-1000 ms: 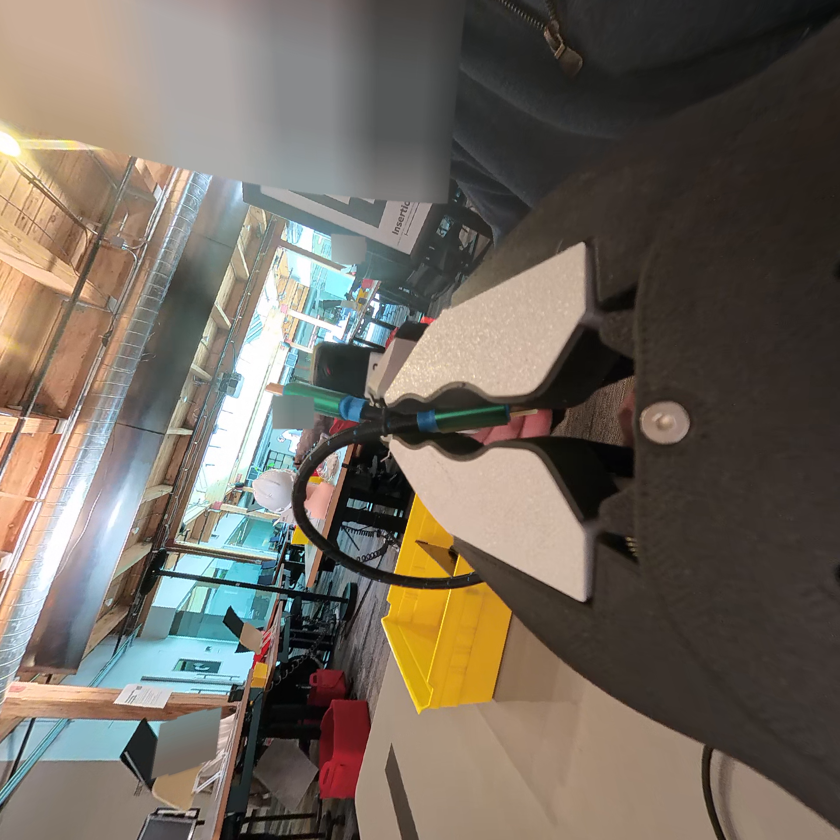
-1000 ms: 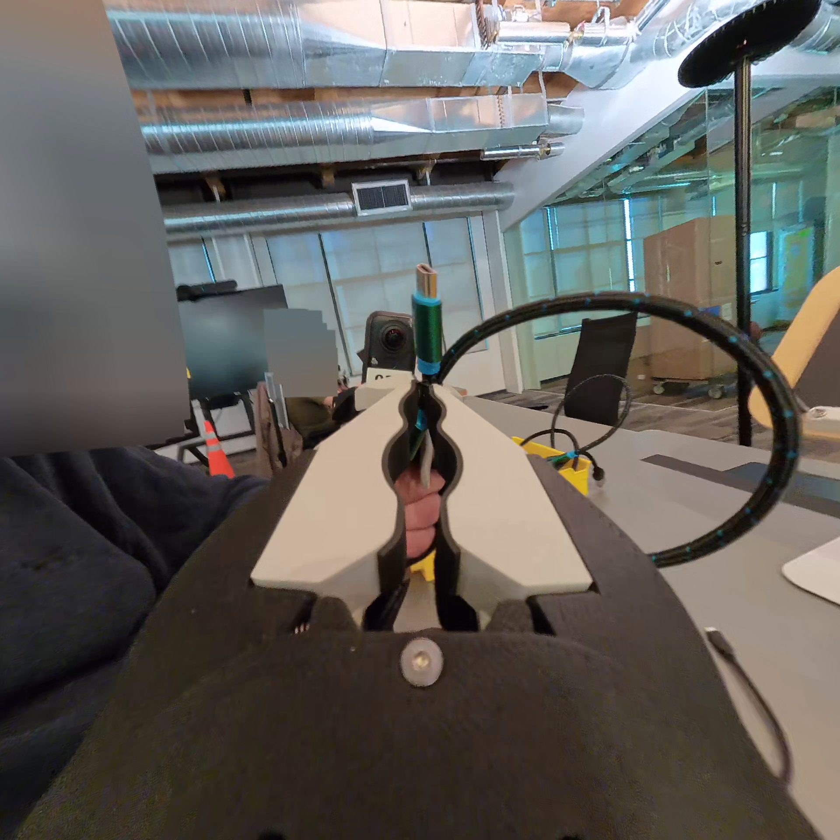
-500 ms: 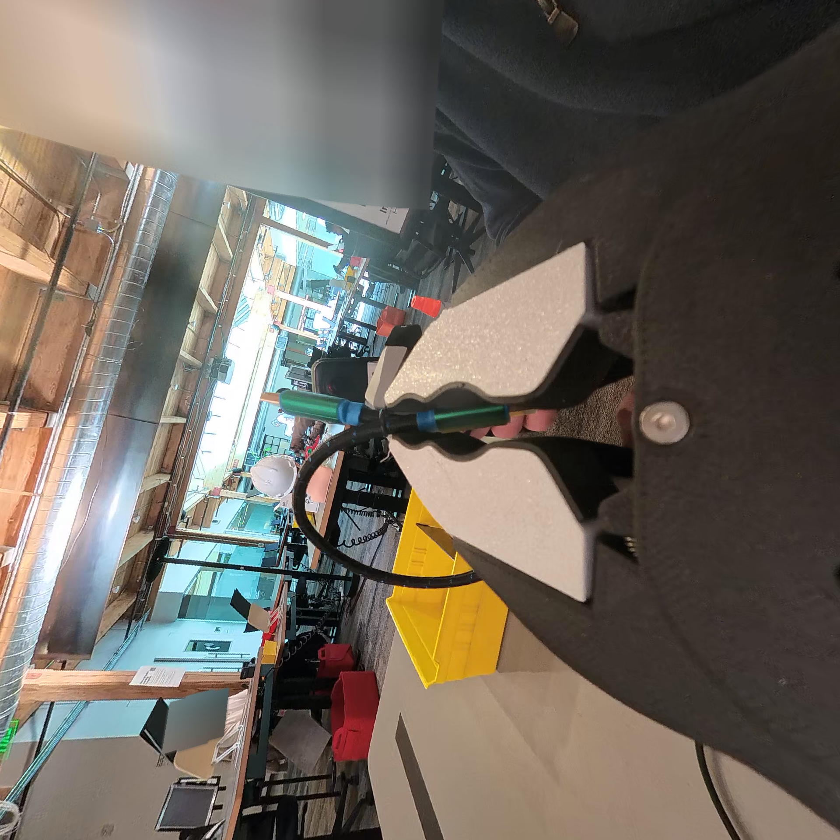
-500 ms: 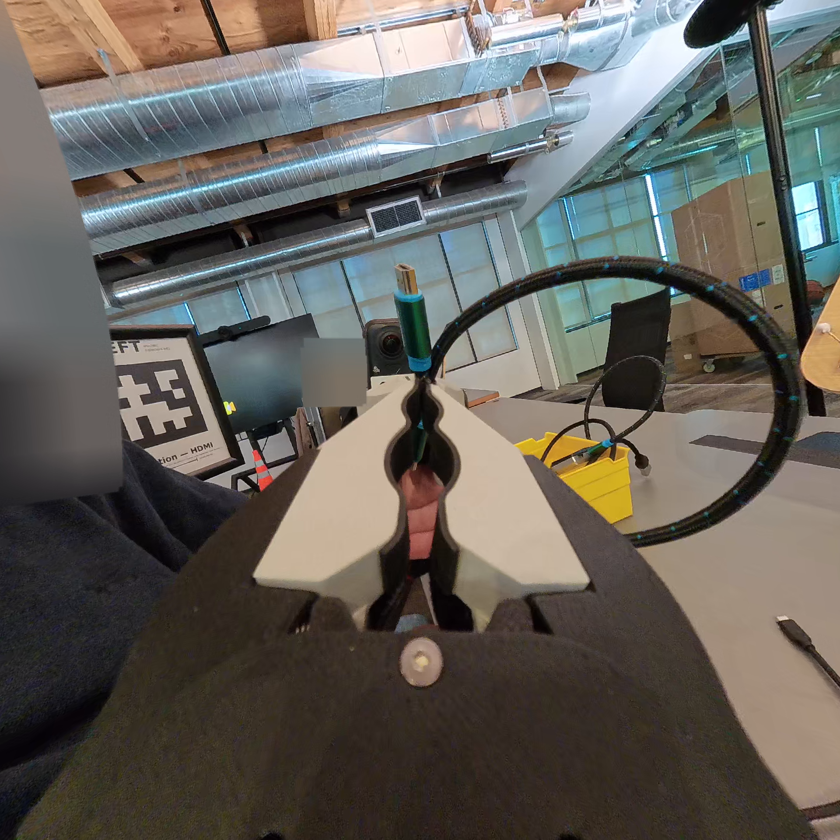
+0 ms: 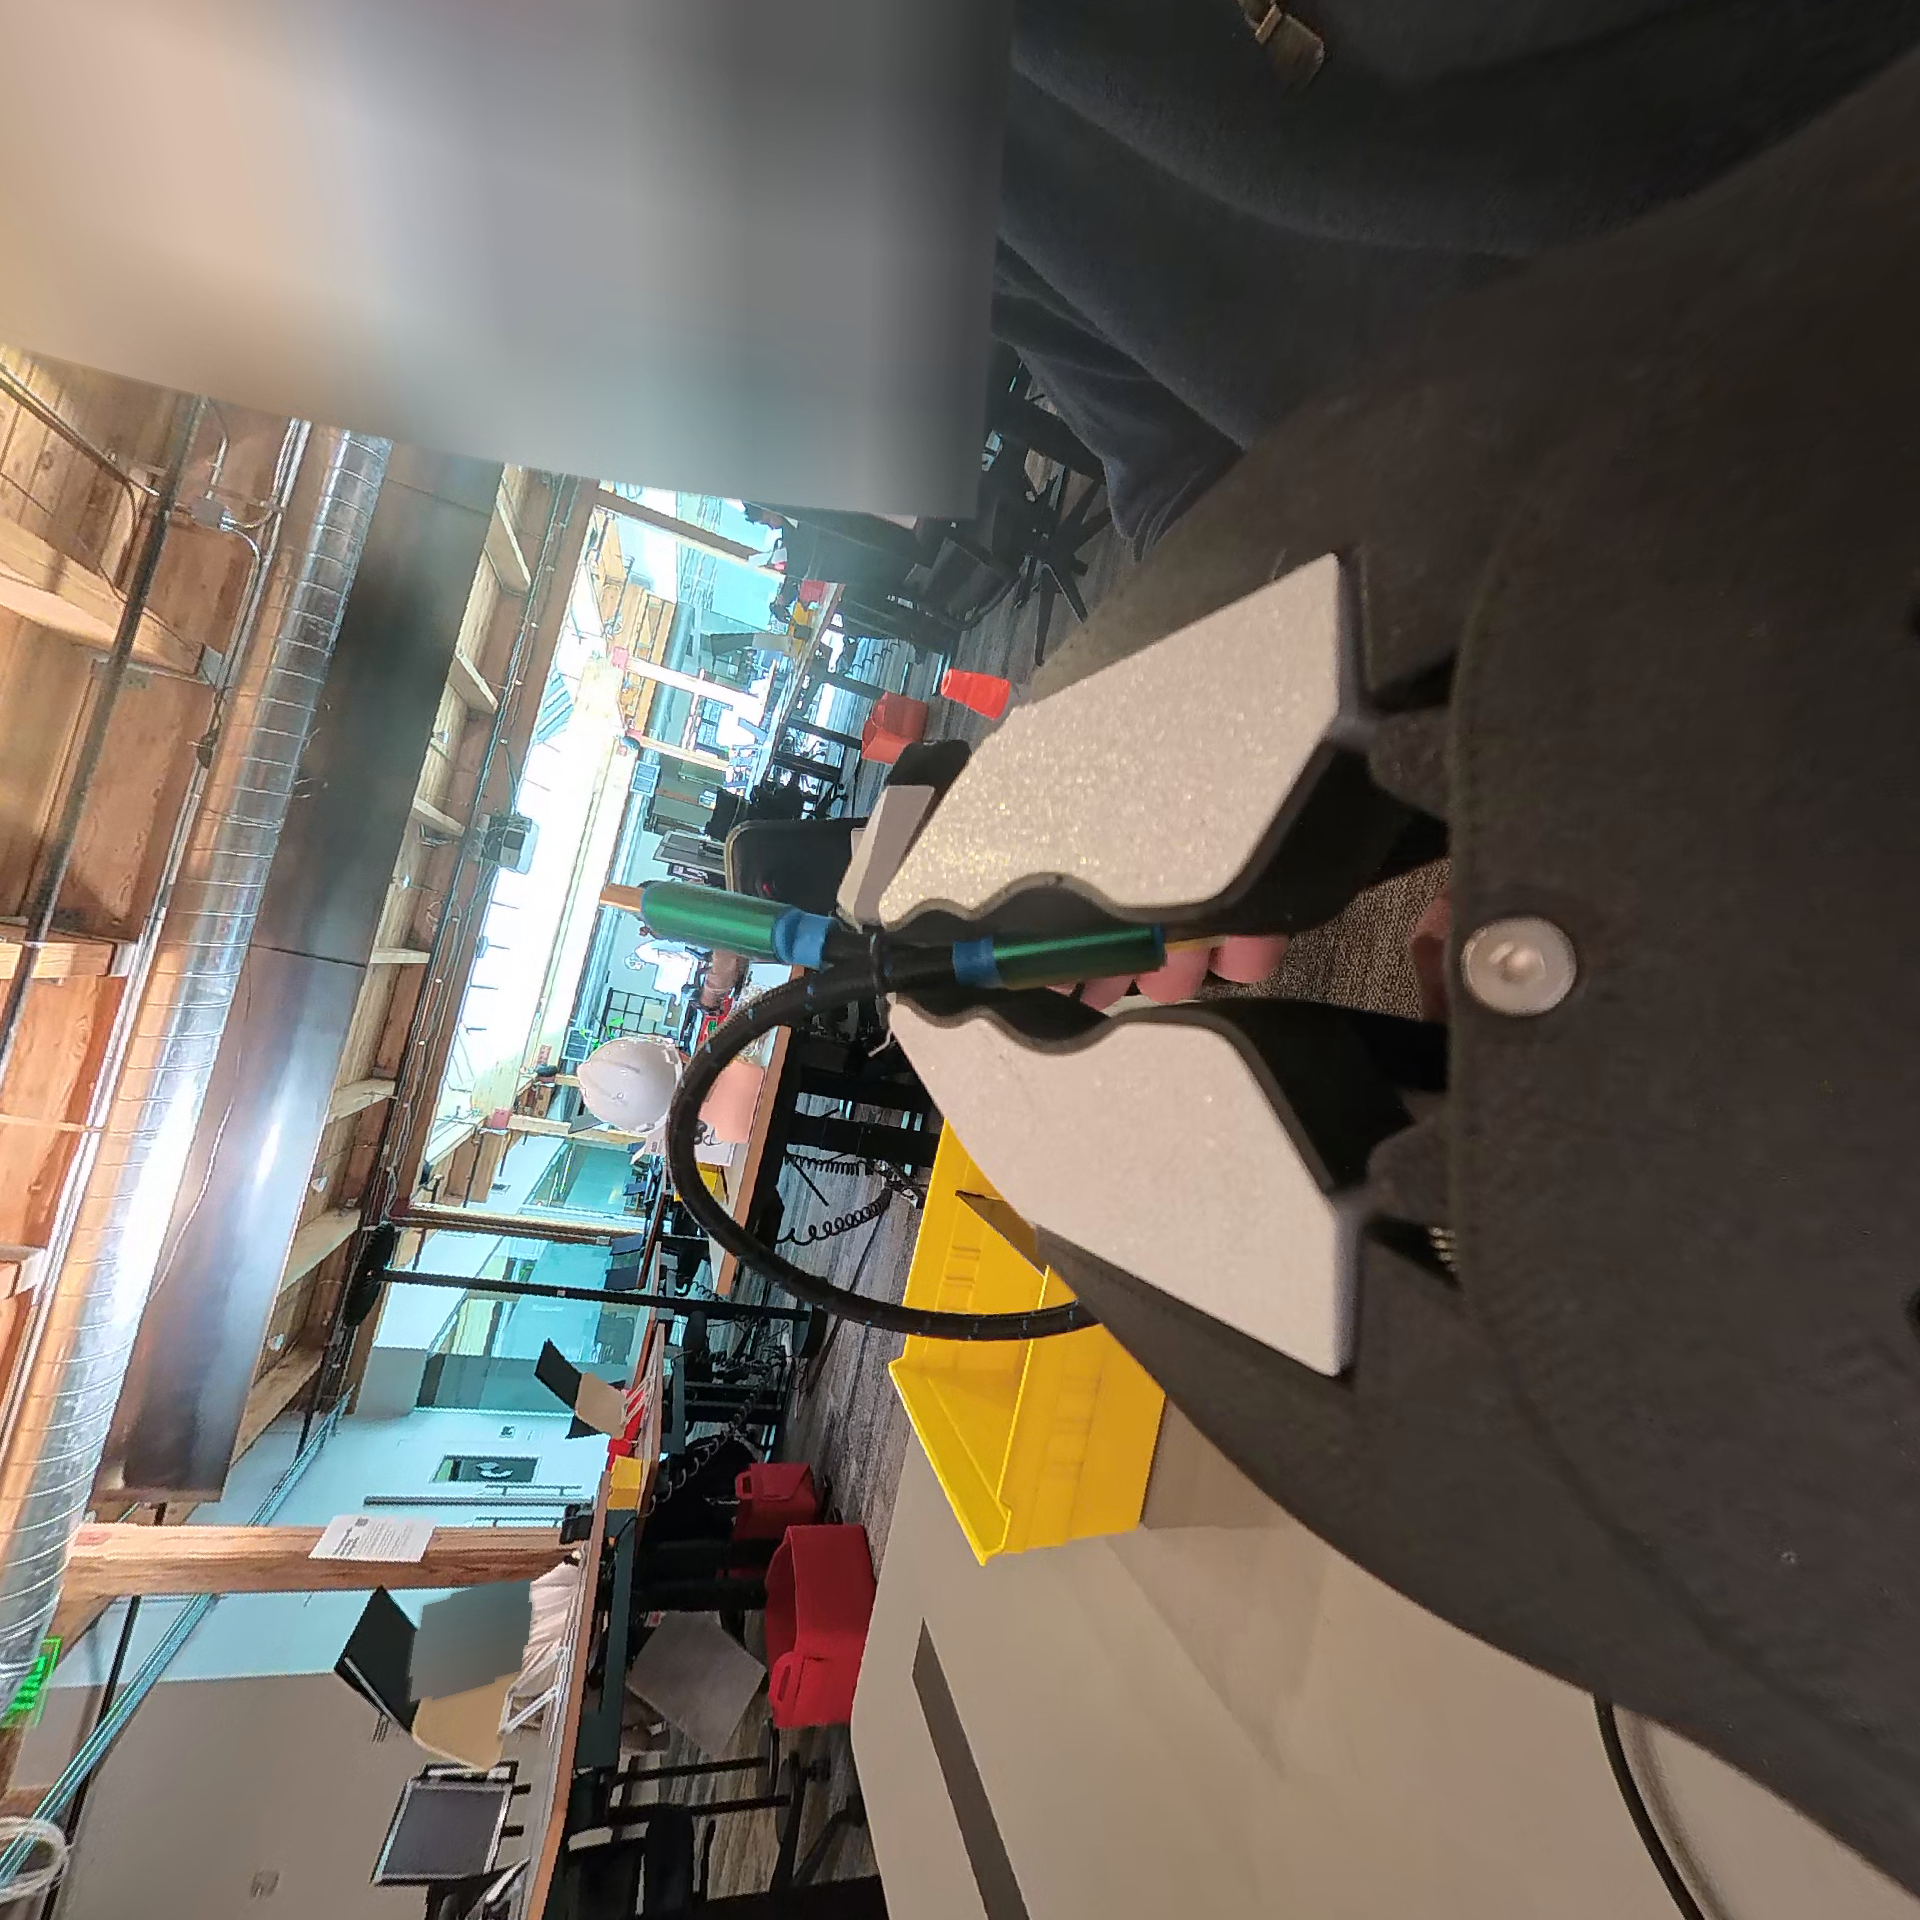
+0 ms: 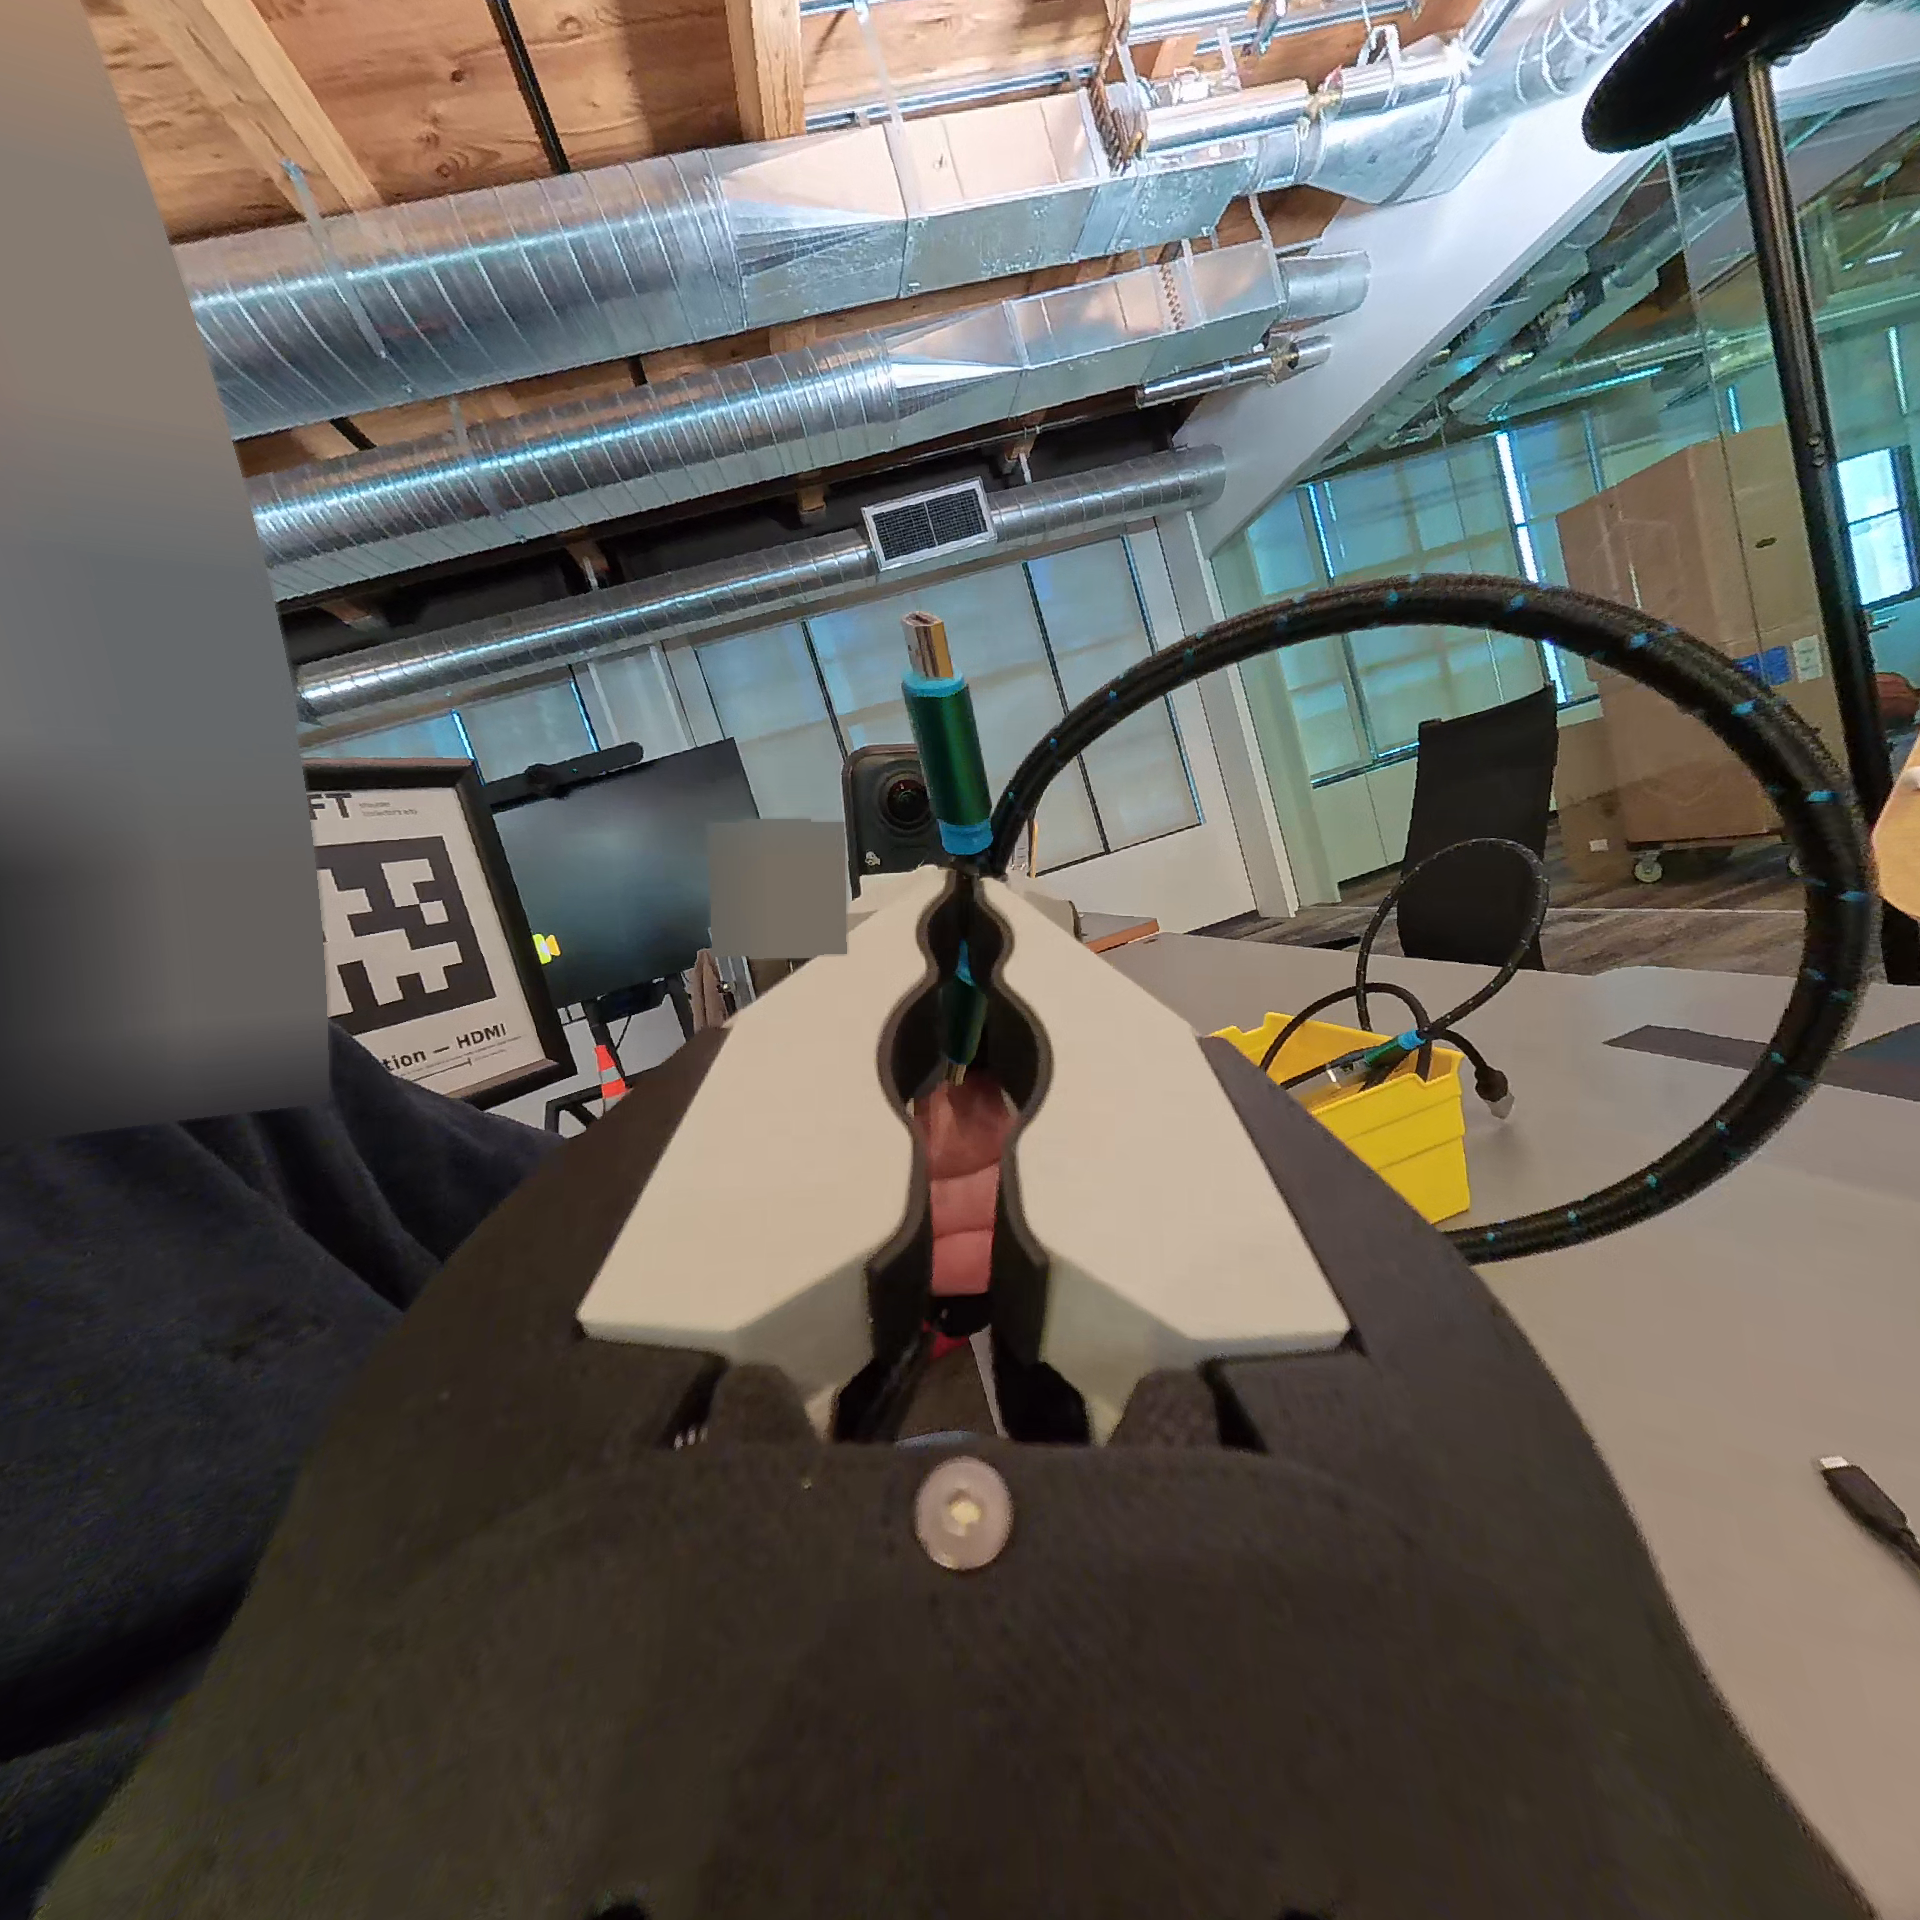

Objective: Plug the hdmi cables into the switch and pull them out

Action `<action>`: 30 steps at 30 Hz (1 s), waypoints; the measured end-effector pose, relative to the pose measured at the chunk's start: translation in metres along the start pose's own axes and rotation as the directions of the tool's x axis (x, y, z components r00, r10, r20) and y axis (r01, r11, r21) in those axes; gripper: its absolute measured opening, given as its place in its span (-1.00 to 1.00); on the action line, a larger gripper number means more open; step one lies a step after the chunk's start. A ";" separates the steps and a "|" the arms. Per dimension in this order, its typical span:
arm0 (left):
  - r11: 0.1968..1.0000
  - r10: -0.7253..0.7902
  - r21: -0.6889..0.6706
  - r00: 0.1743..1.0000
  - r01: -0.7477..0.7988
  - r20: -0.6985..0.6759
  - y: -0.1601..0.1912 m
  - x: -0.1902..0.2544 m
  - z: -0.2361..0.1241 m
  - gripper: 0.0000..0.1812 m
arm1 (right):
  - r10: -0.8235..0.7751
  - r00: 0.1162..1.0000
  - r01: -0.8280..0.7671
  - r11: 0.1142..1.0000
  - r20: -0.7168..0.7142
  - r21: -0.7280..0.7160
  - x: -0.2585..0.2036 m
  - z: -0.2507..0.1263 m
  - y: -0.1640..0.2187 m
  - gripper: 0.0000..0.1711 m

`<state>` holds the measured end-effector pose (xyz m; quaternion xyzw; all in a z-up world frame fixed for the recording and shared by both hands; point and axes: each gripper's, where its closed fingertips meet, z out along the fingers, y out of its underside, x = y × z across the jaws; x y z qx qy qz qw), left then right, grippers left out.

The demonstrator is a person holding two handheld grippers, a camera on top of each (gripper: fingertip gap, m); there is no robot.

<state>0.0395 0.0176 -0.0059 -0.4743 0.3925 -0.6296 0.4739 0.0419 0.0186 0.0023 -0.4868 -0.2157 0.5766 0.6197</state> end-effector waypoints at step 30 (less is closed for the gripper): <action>0.999 -0.035 -0.021 0.999 0.034 -0.026 0.003 0.002 0.001 -0.92 | -0.083 0.995 0.078 0.993 -0.055 -0.089 0.007 -0.005 0.005 -1.00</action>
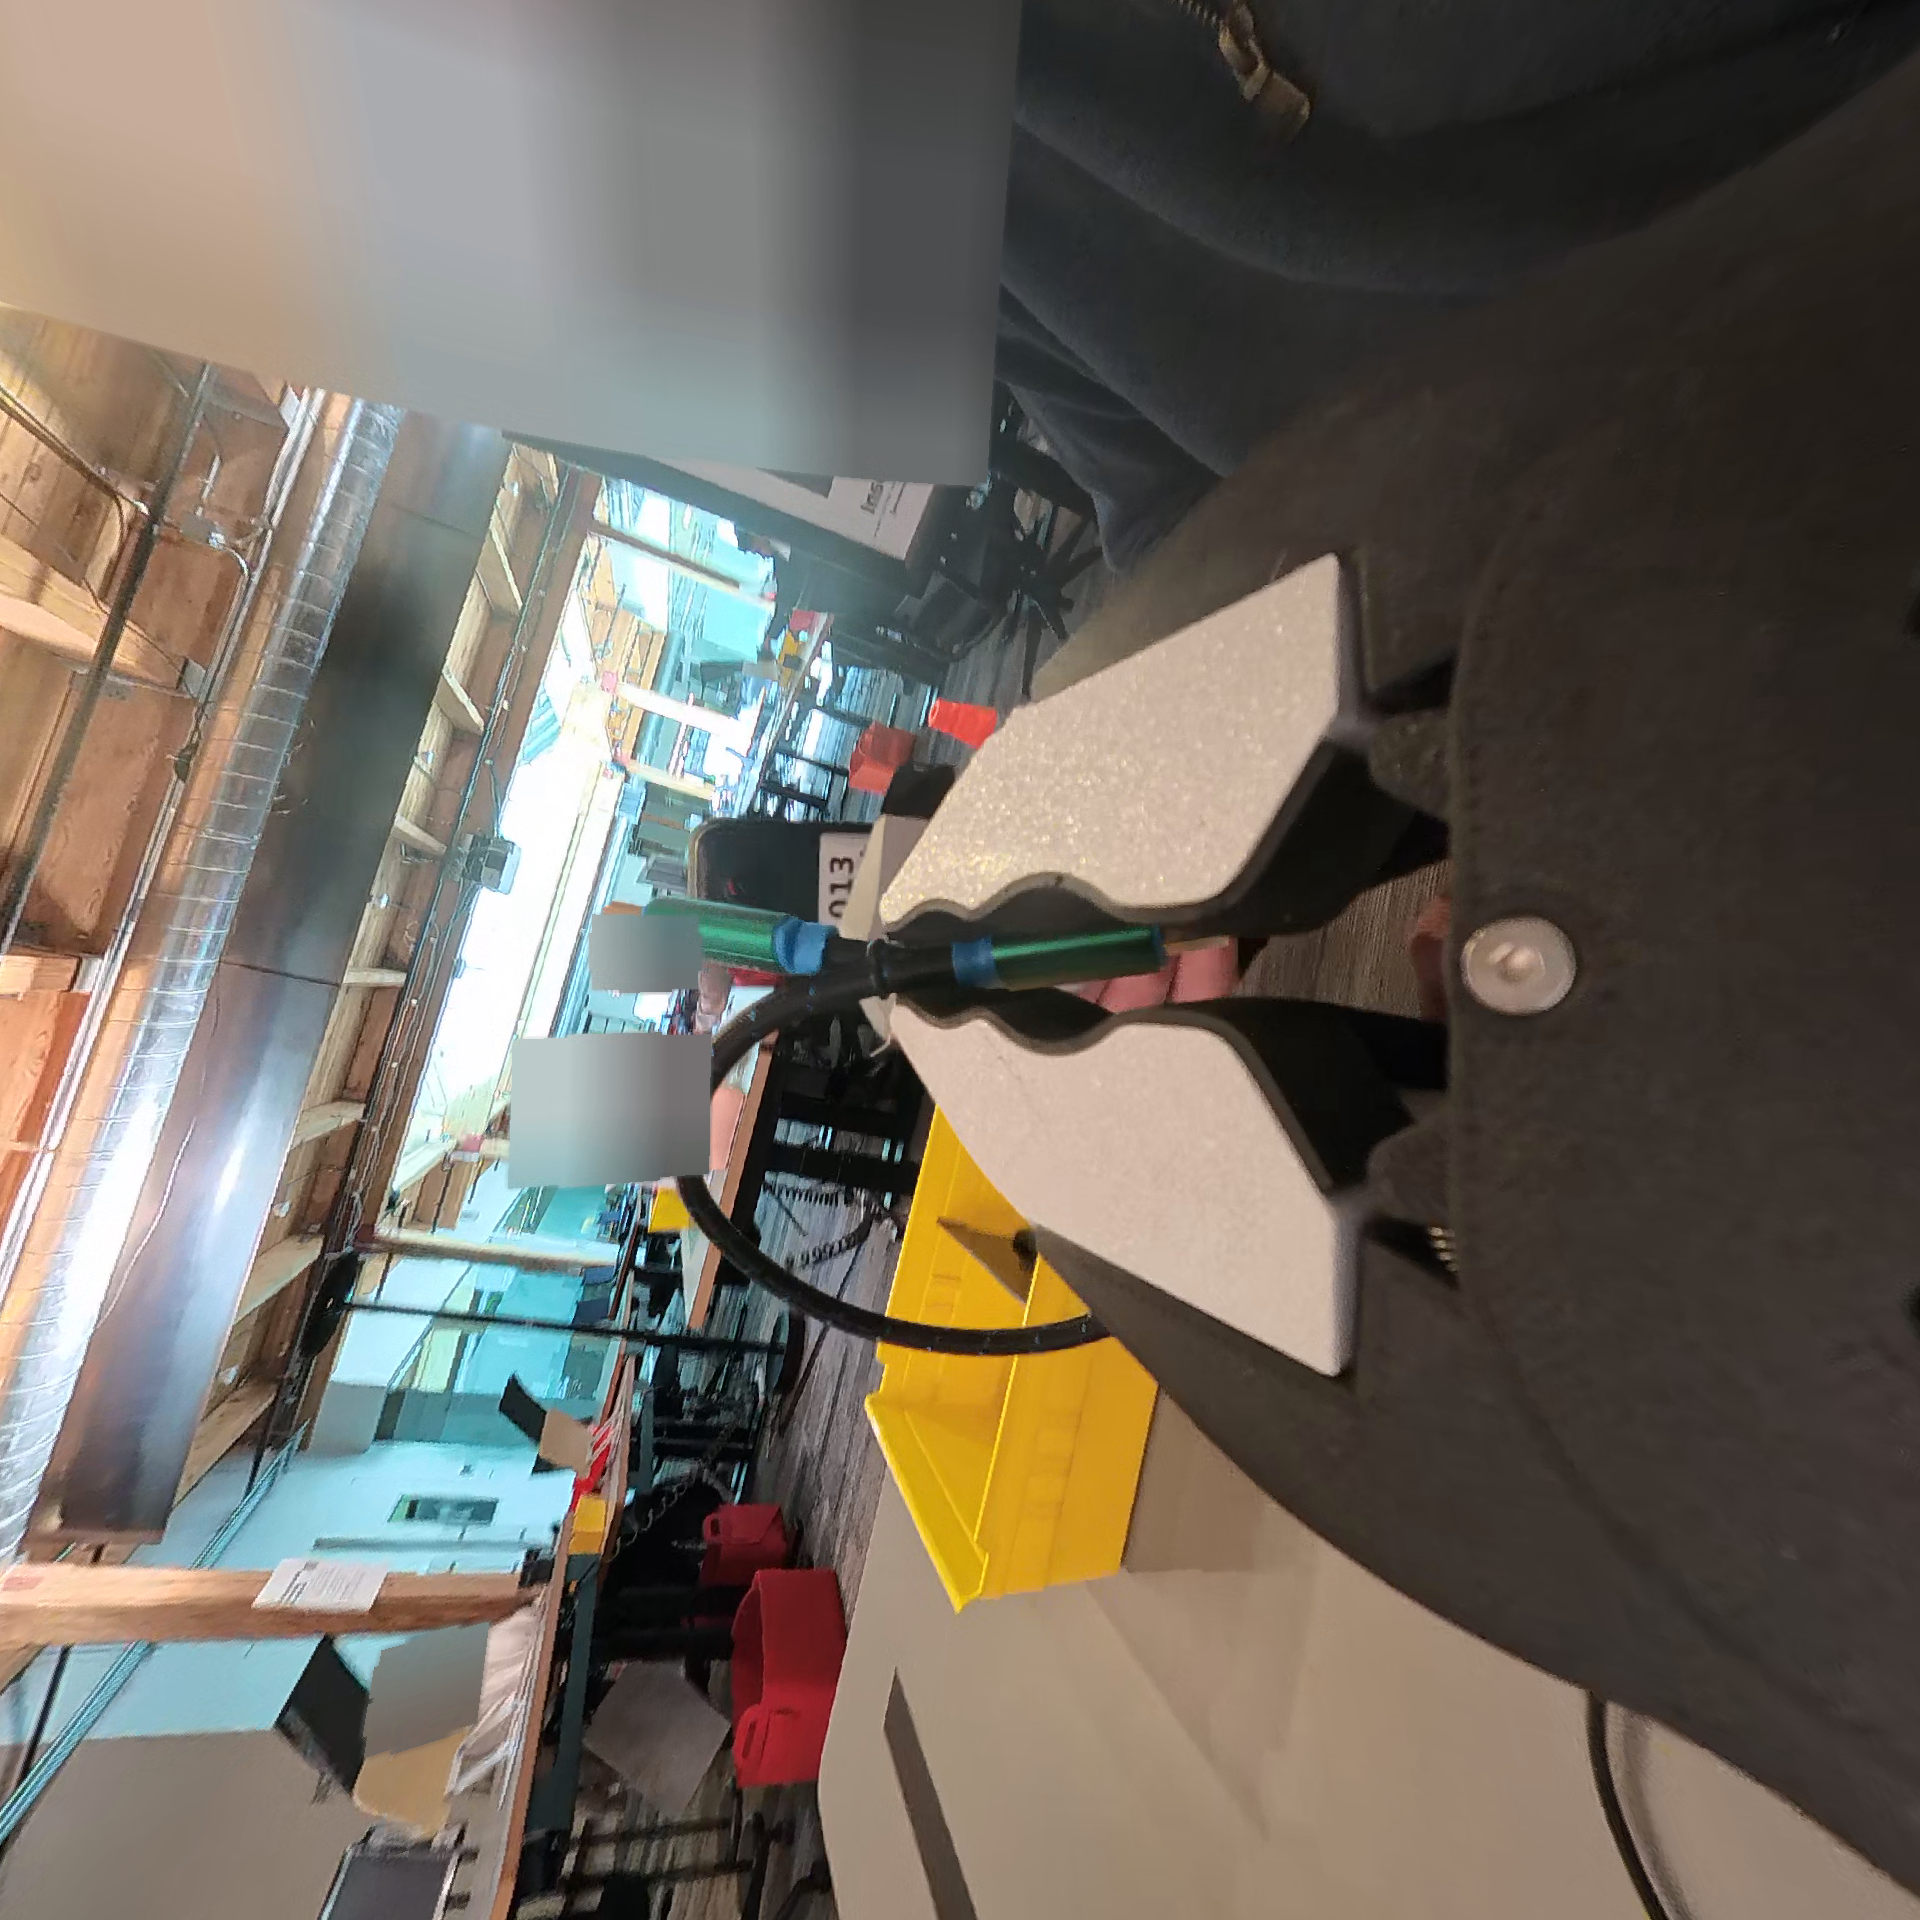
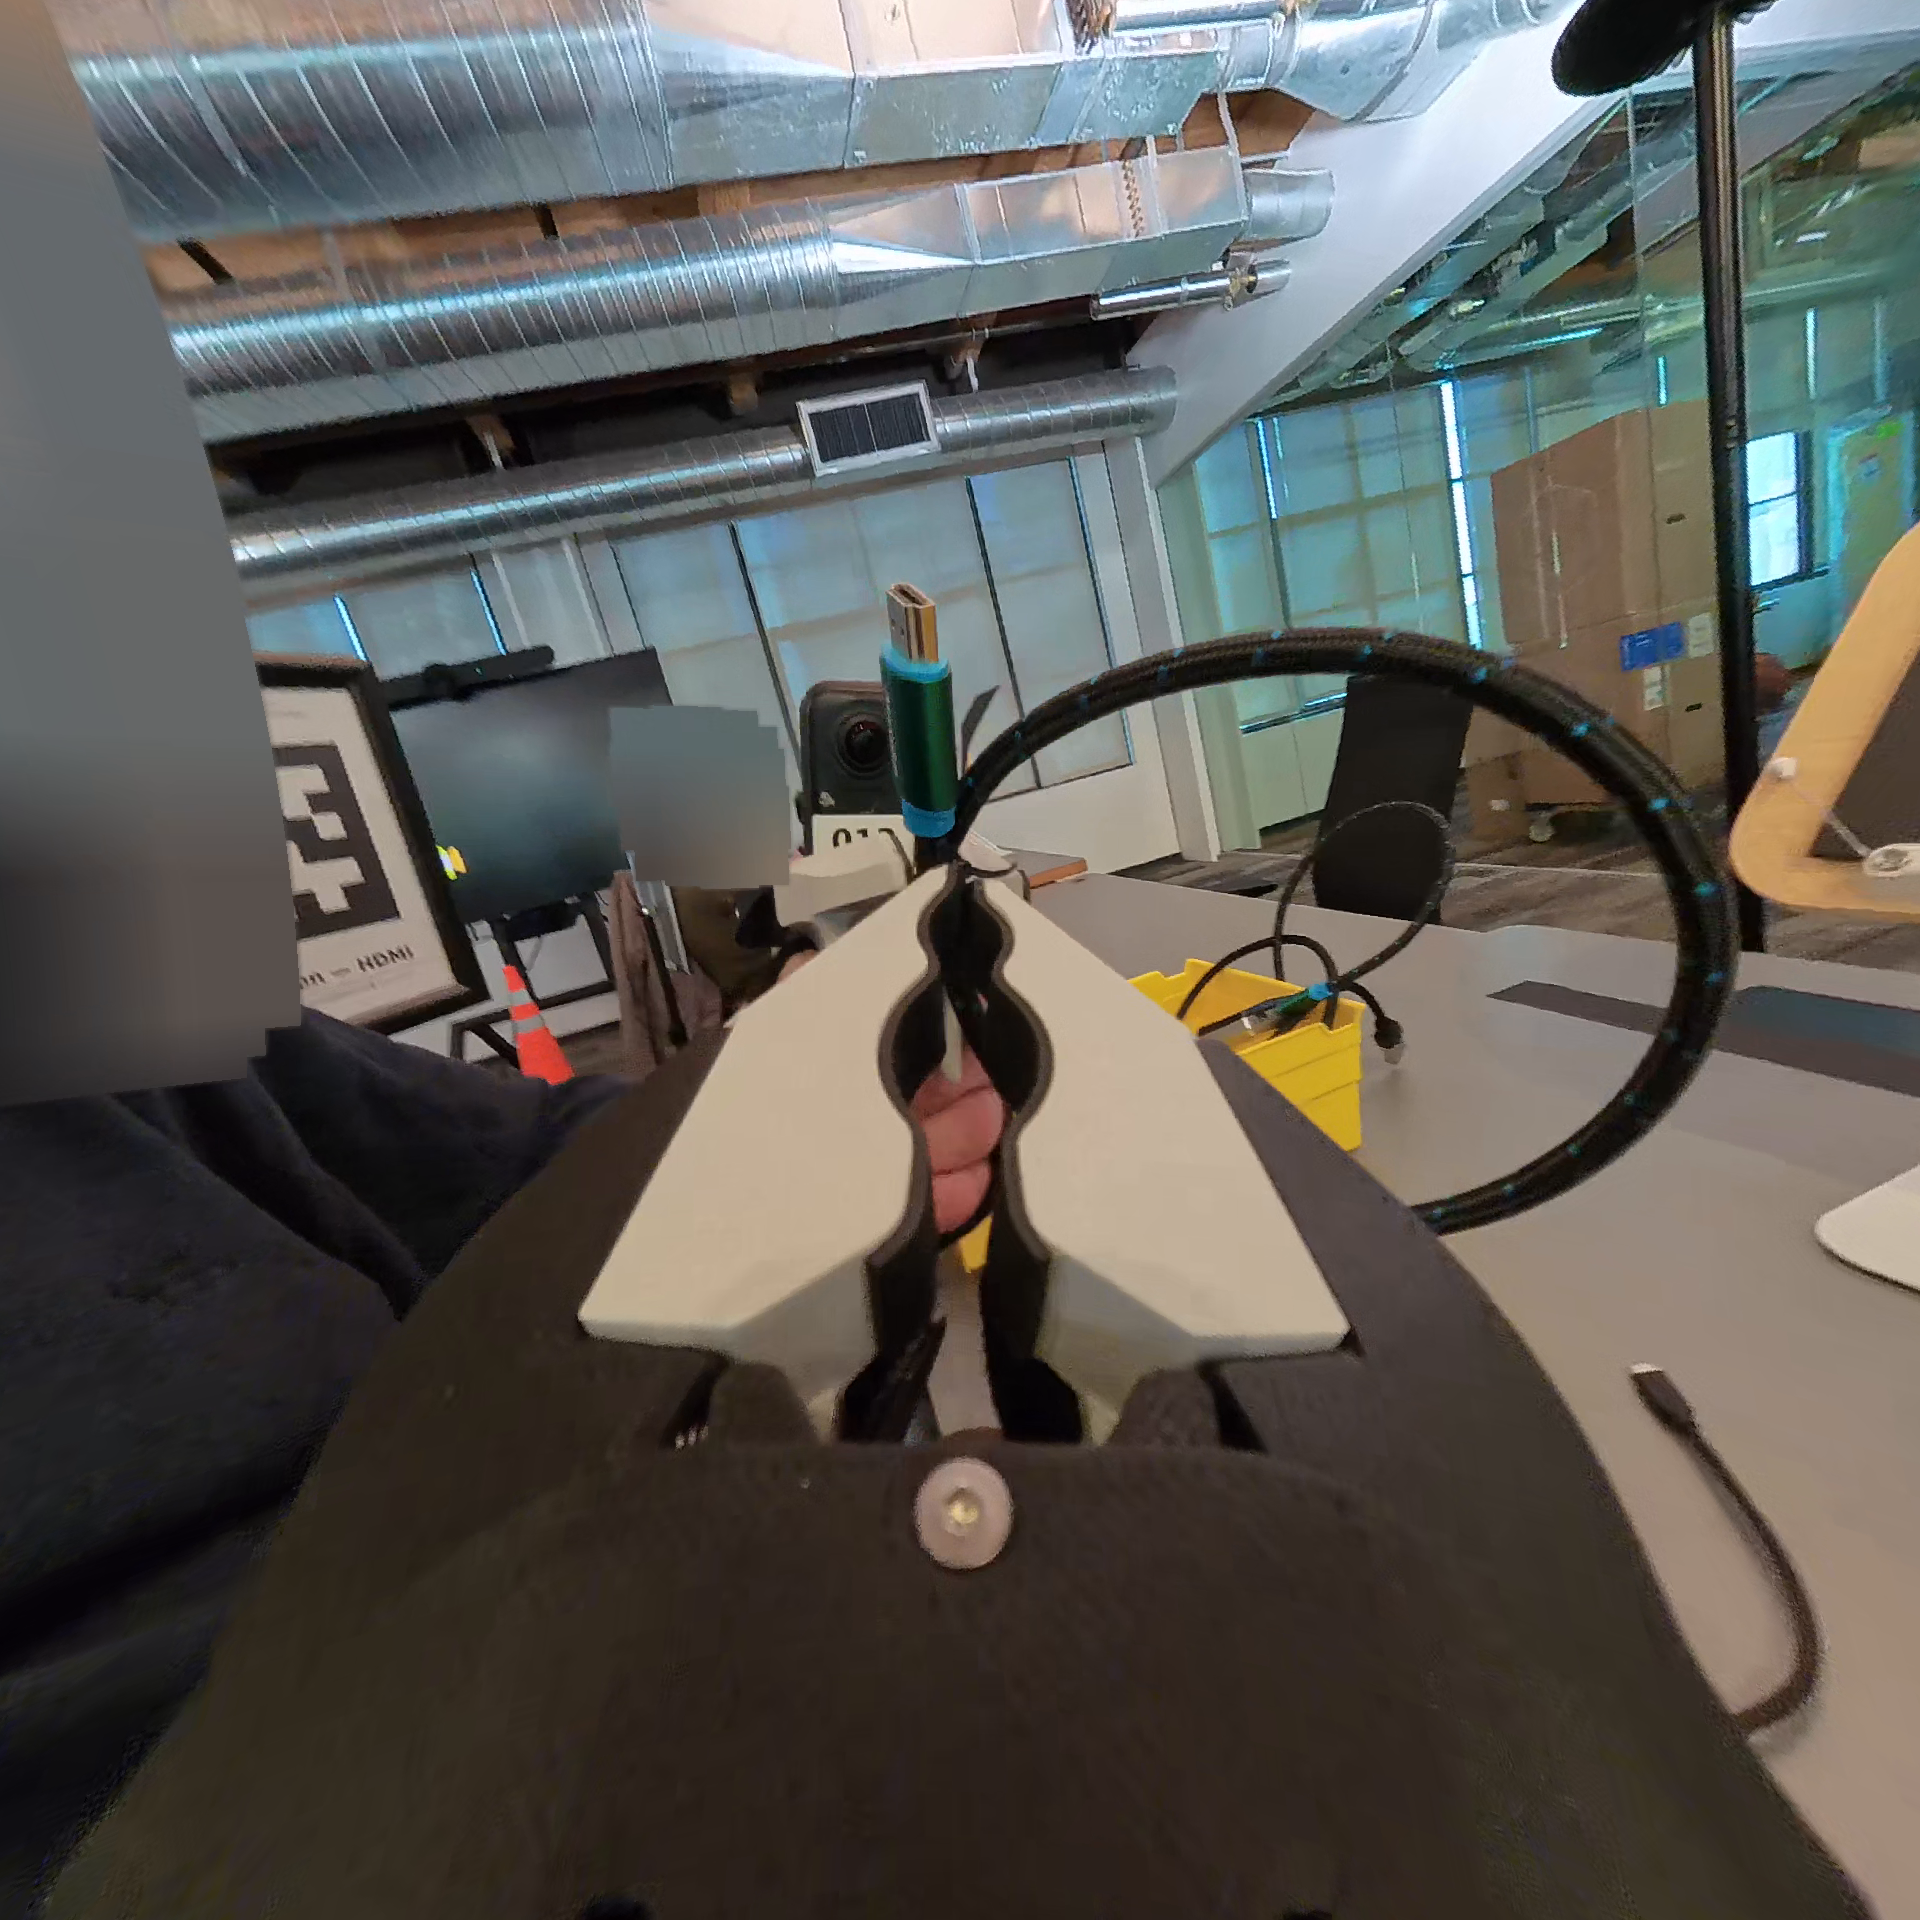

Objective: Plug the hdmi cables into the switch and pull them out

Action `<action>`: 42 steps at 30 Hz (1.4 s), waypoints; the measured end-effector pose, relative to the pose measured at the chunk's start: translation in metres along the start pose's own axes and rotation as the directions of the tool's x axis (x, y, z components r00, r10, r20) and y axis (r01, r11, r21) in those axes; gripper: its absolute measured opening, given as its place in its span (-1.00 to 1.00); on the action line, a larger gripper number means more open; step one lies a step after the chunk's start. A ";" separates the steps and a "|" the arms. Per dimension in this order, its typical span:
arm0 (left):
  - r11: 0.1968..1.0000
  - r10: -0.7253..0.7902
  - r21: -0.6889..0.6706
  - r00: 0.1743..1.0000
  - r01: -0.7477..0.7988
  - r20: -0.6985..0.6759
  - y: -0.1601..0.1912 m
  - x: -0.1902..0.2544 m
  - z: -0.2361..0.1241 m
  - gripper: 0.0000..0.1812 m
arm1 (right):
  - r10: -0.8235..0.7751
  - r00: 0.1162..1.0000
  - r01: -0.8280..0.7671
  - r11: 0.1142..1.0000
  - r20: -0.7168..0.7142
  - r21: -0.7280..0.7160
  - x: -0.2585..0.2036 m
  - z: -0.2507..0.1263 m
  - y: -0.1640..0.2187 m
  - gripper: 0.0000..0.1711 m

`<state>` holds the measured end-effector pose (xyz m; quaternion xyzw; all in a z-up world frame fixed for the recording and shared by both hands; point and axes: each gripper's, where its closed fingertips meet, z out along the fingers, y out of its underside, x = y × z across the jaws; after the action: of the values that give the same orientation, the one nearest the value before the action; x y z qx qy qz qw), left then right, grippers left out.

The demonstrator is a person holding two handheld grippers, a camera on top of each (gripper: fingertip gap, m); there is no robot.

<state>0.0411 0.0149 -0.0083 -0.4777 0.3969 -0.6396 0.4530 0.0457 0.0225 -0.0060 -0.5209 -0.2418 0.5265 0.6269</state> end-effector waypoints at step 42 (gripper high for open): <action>0.998 -0.057 0.033 0.997 0.058 -0.048 -0.005 0.004 0.001 -0.92 | -0.038 0.996 0.039 0.999 0.076 -0.013 -0.013 0.002 -0.002 -0.88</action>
<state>0.0404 0.0121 -0.0022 -0.4659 0.3826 -0.6701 0.4330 0.0407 0.0119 -0.0008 -0.5002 -0.2792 0.5319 0.6237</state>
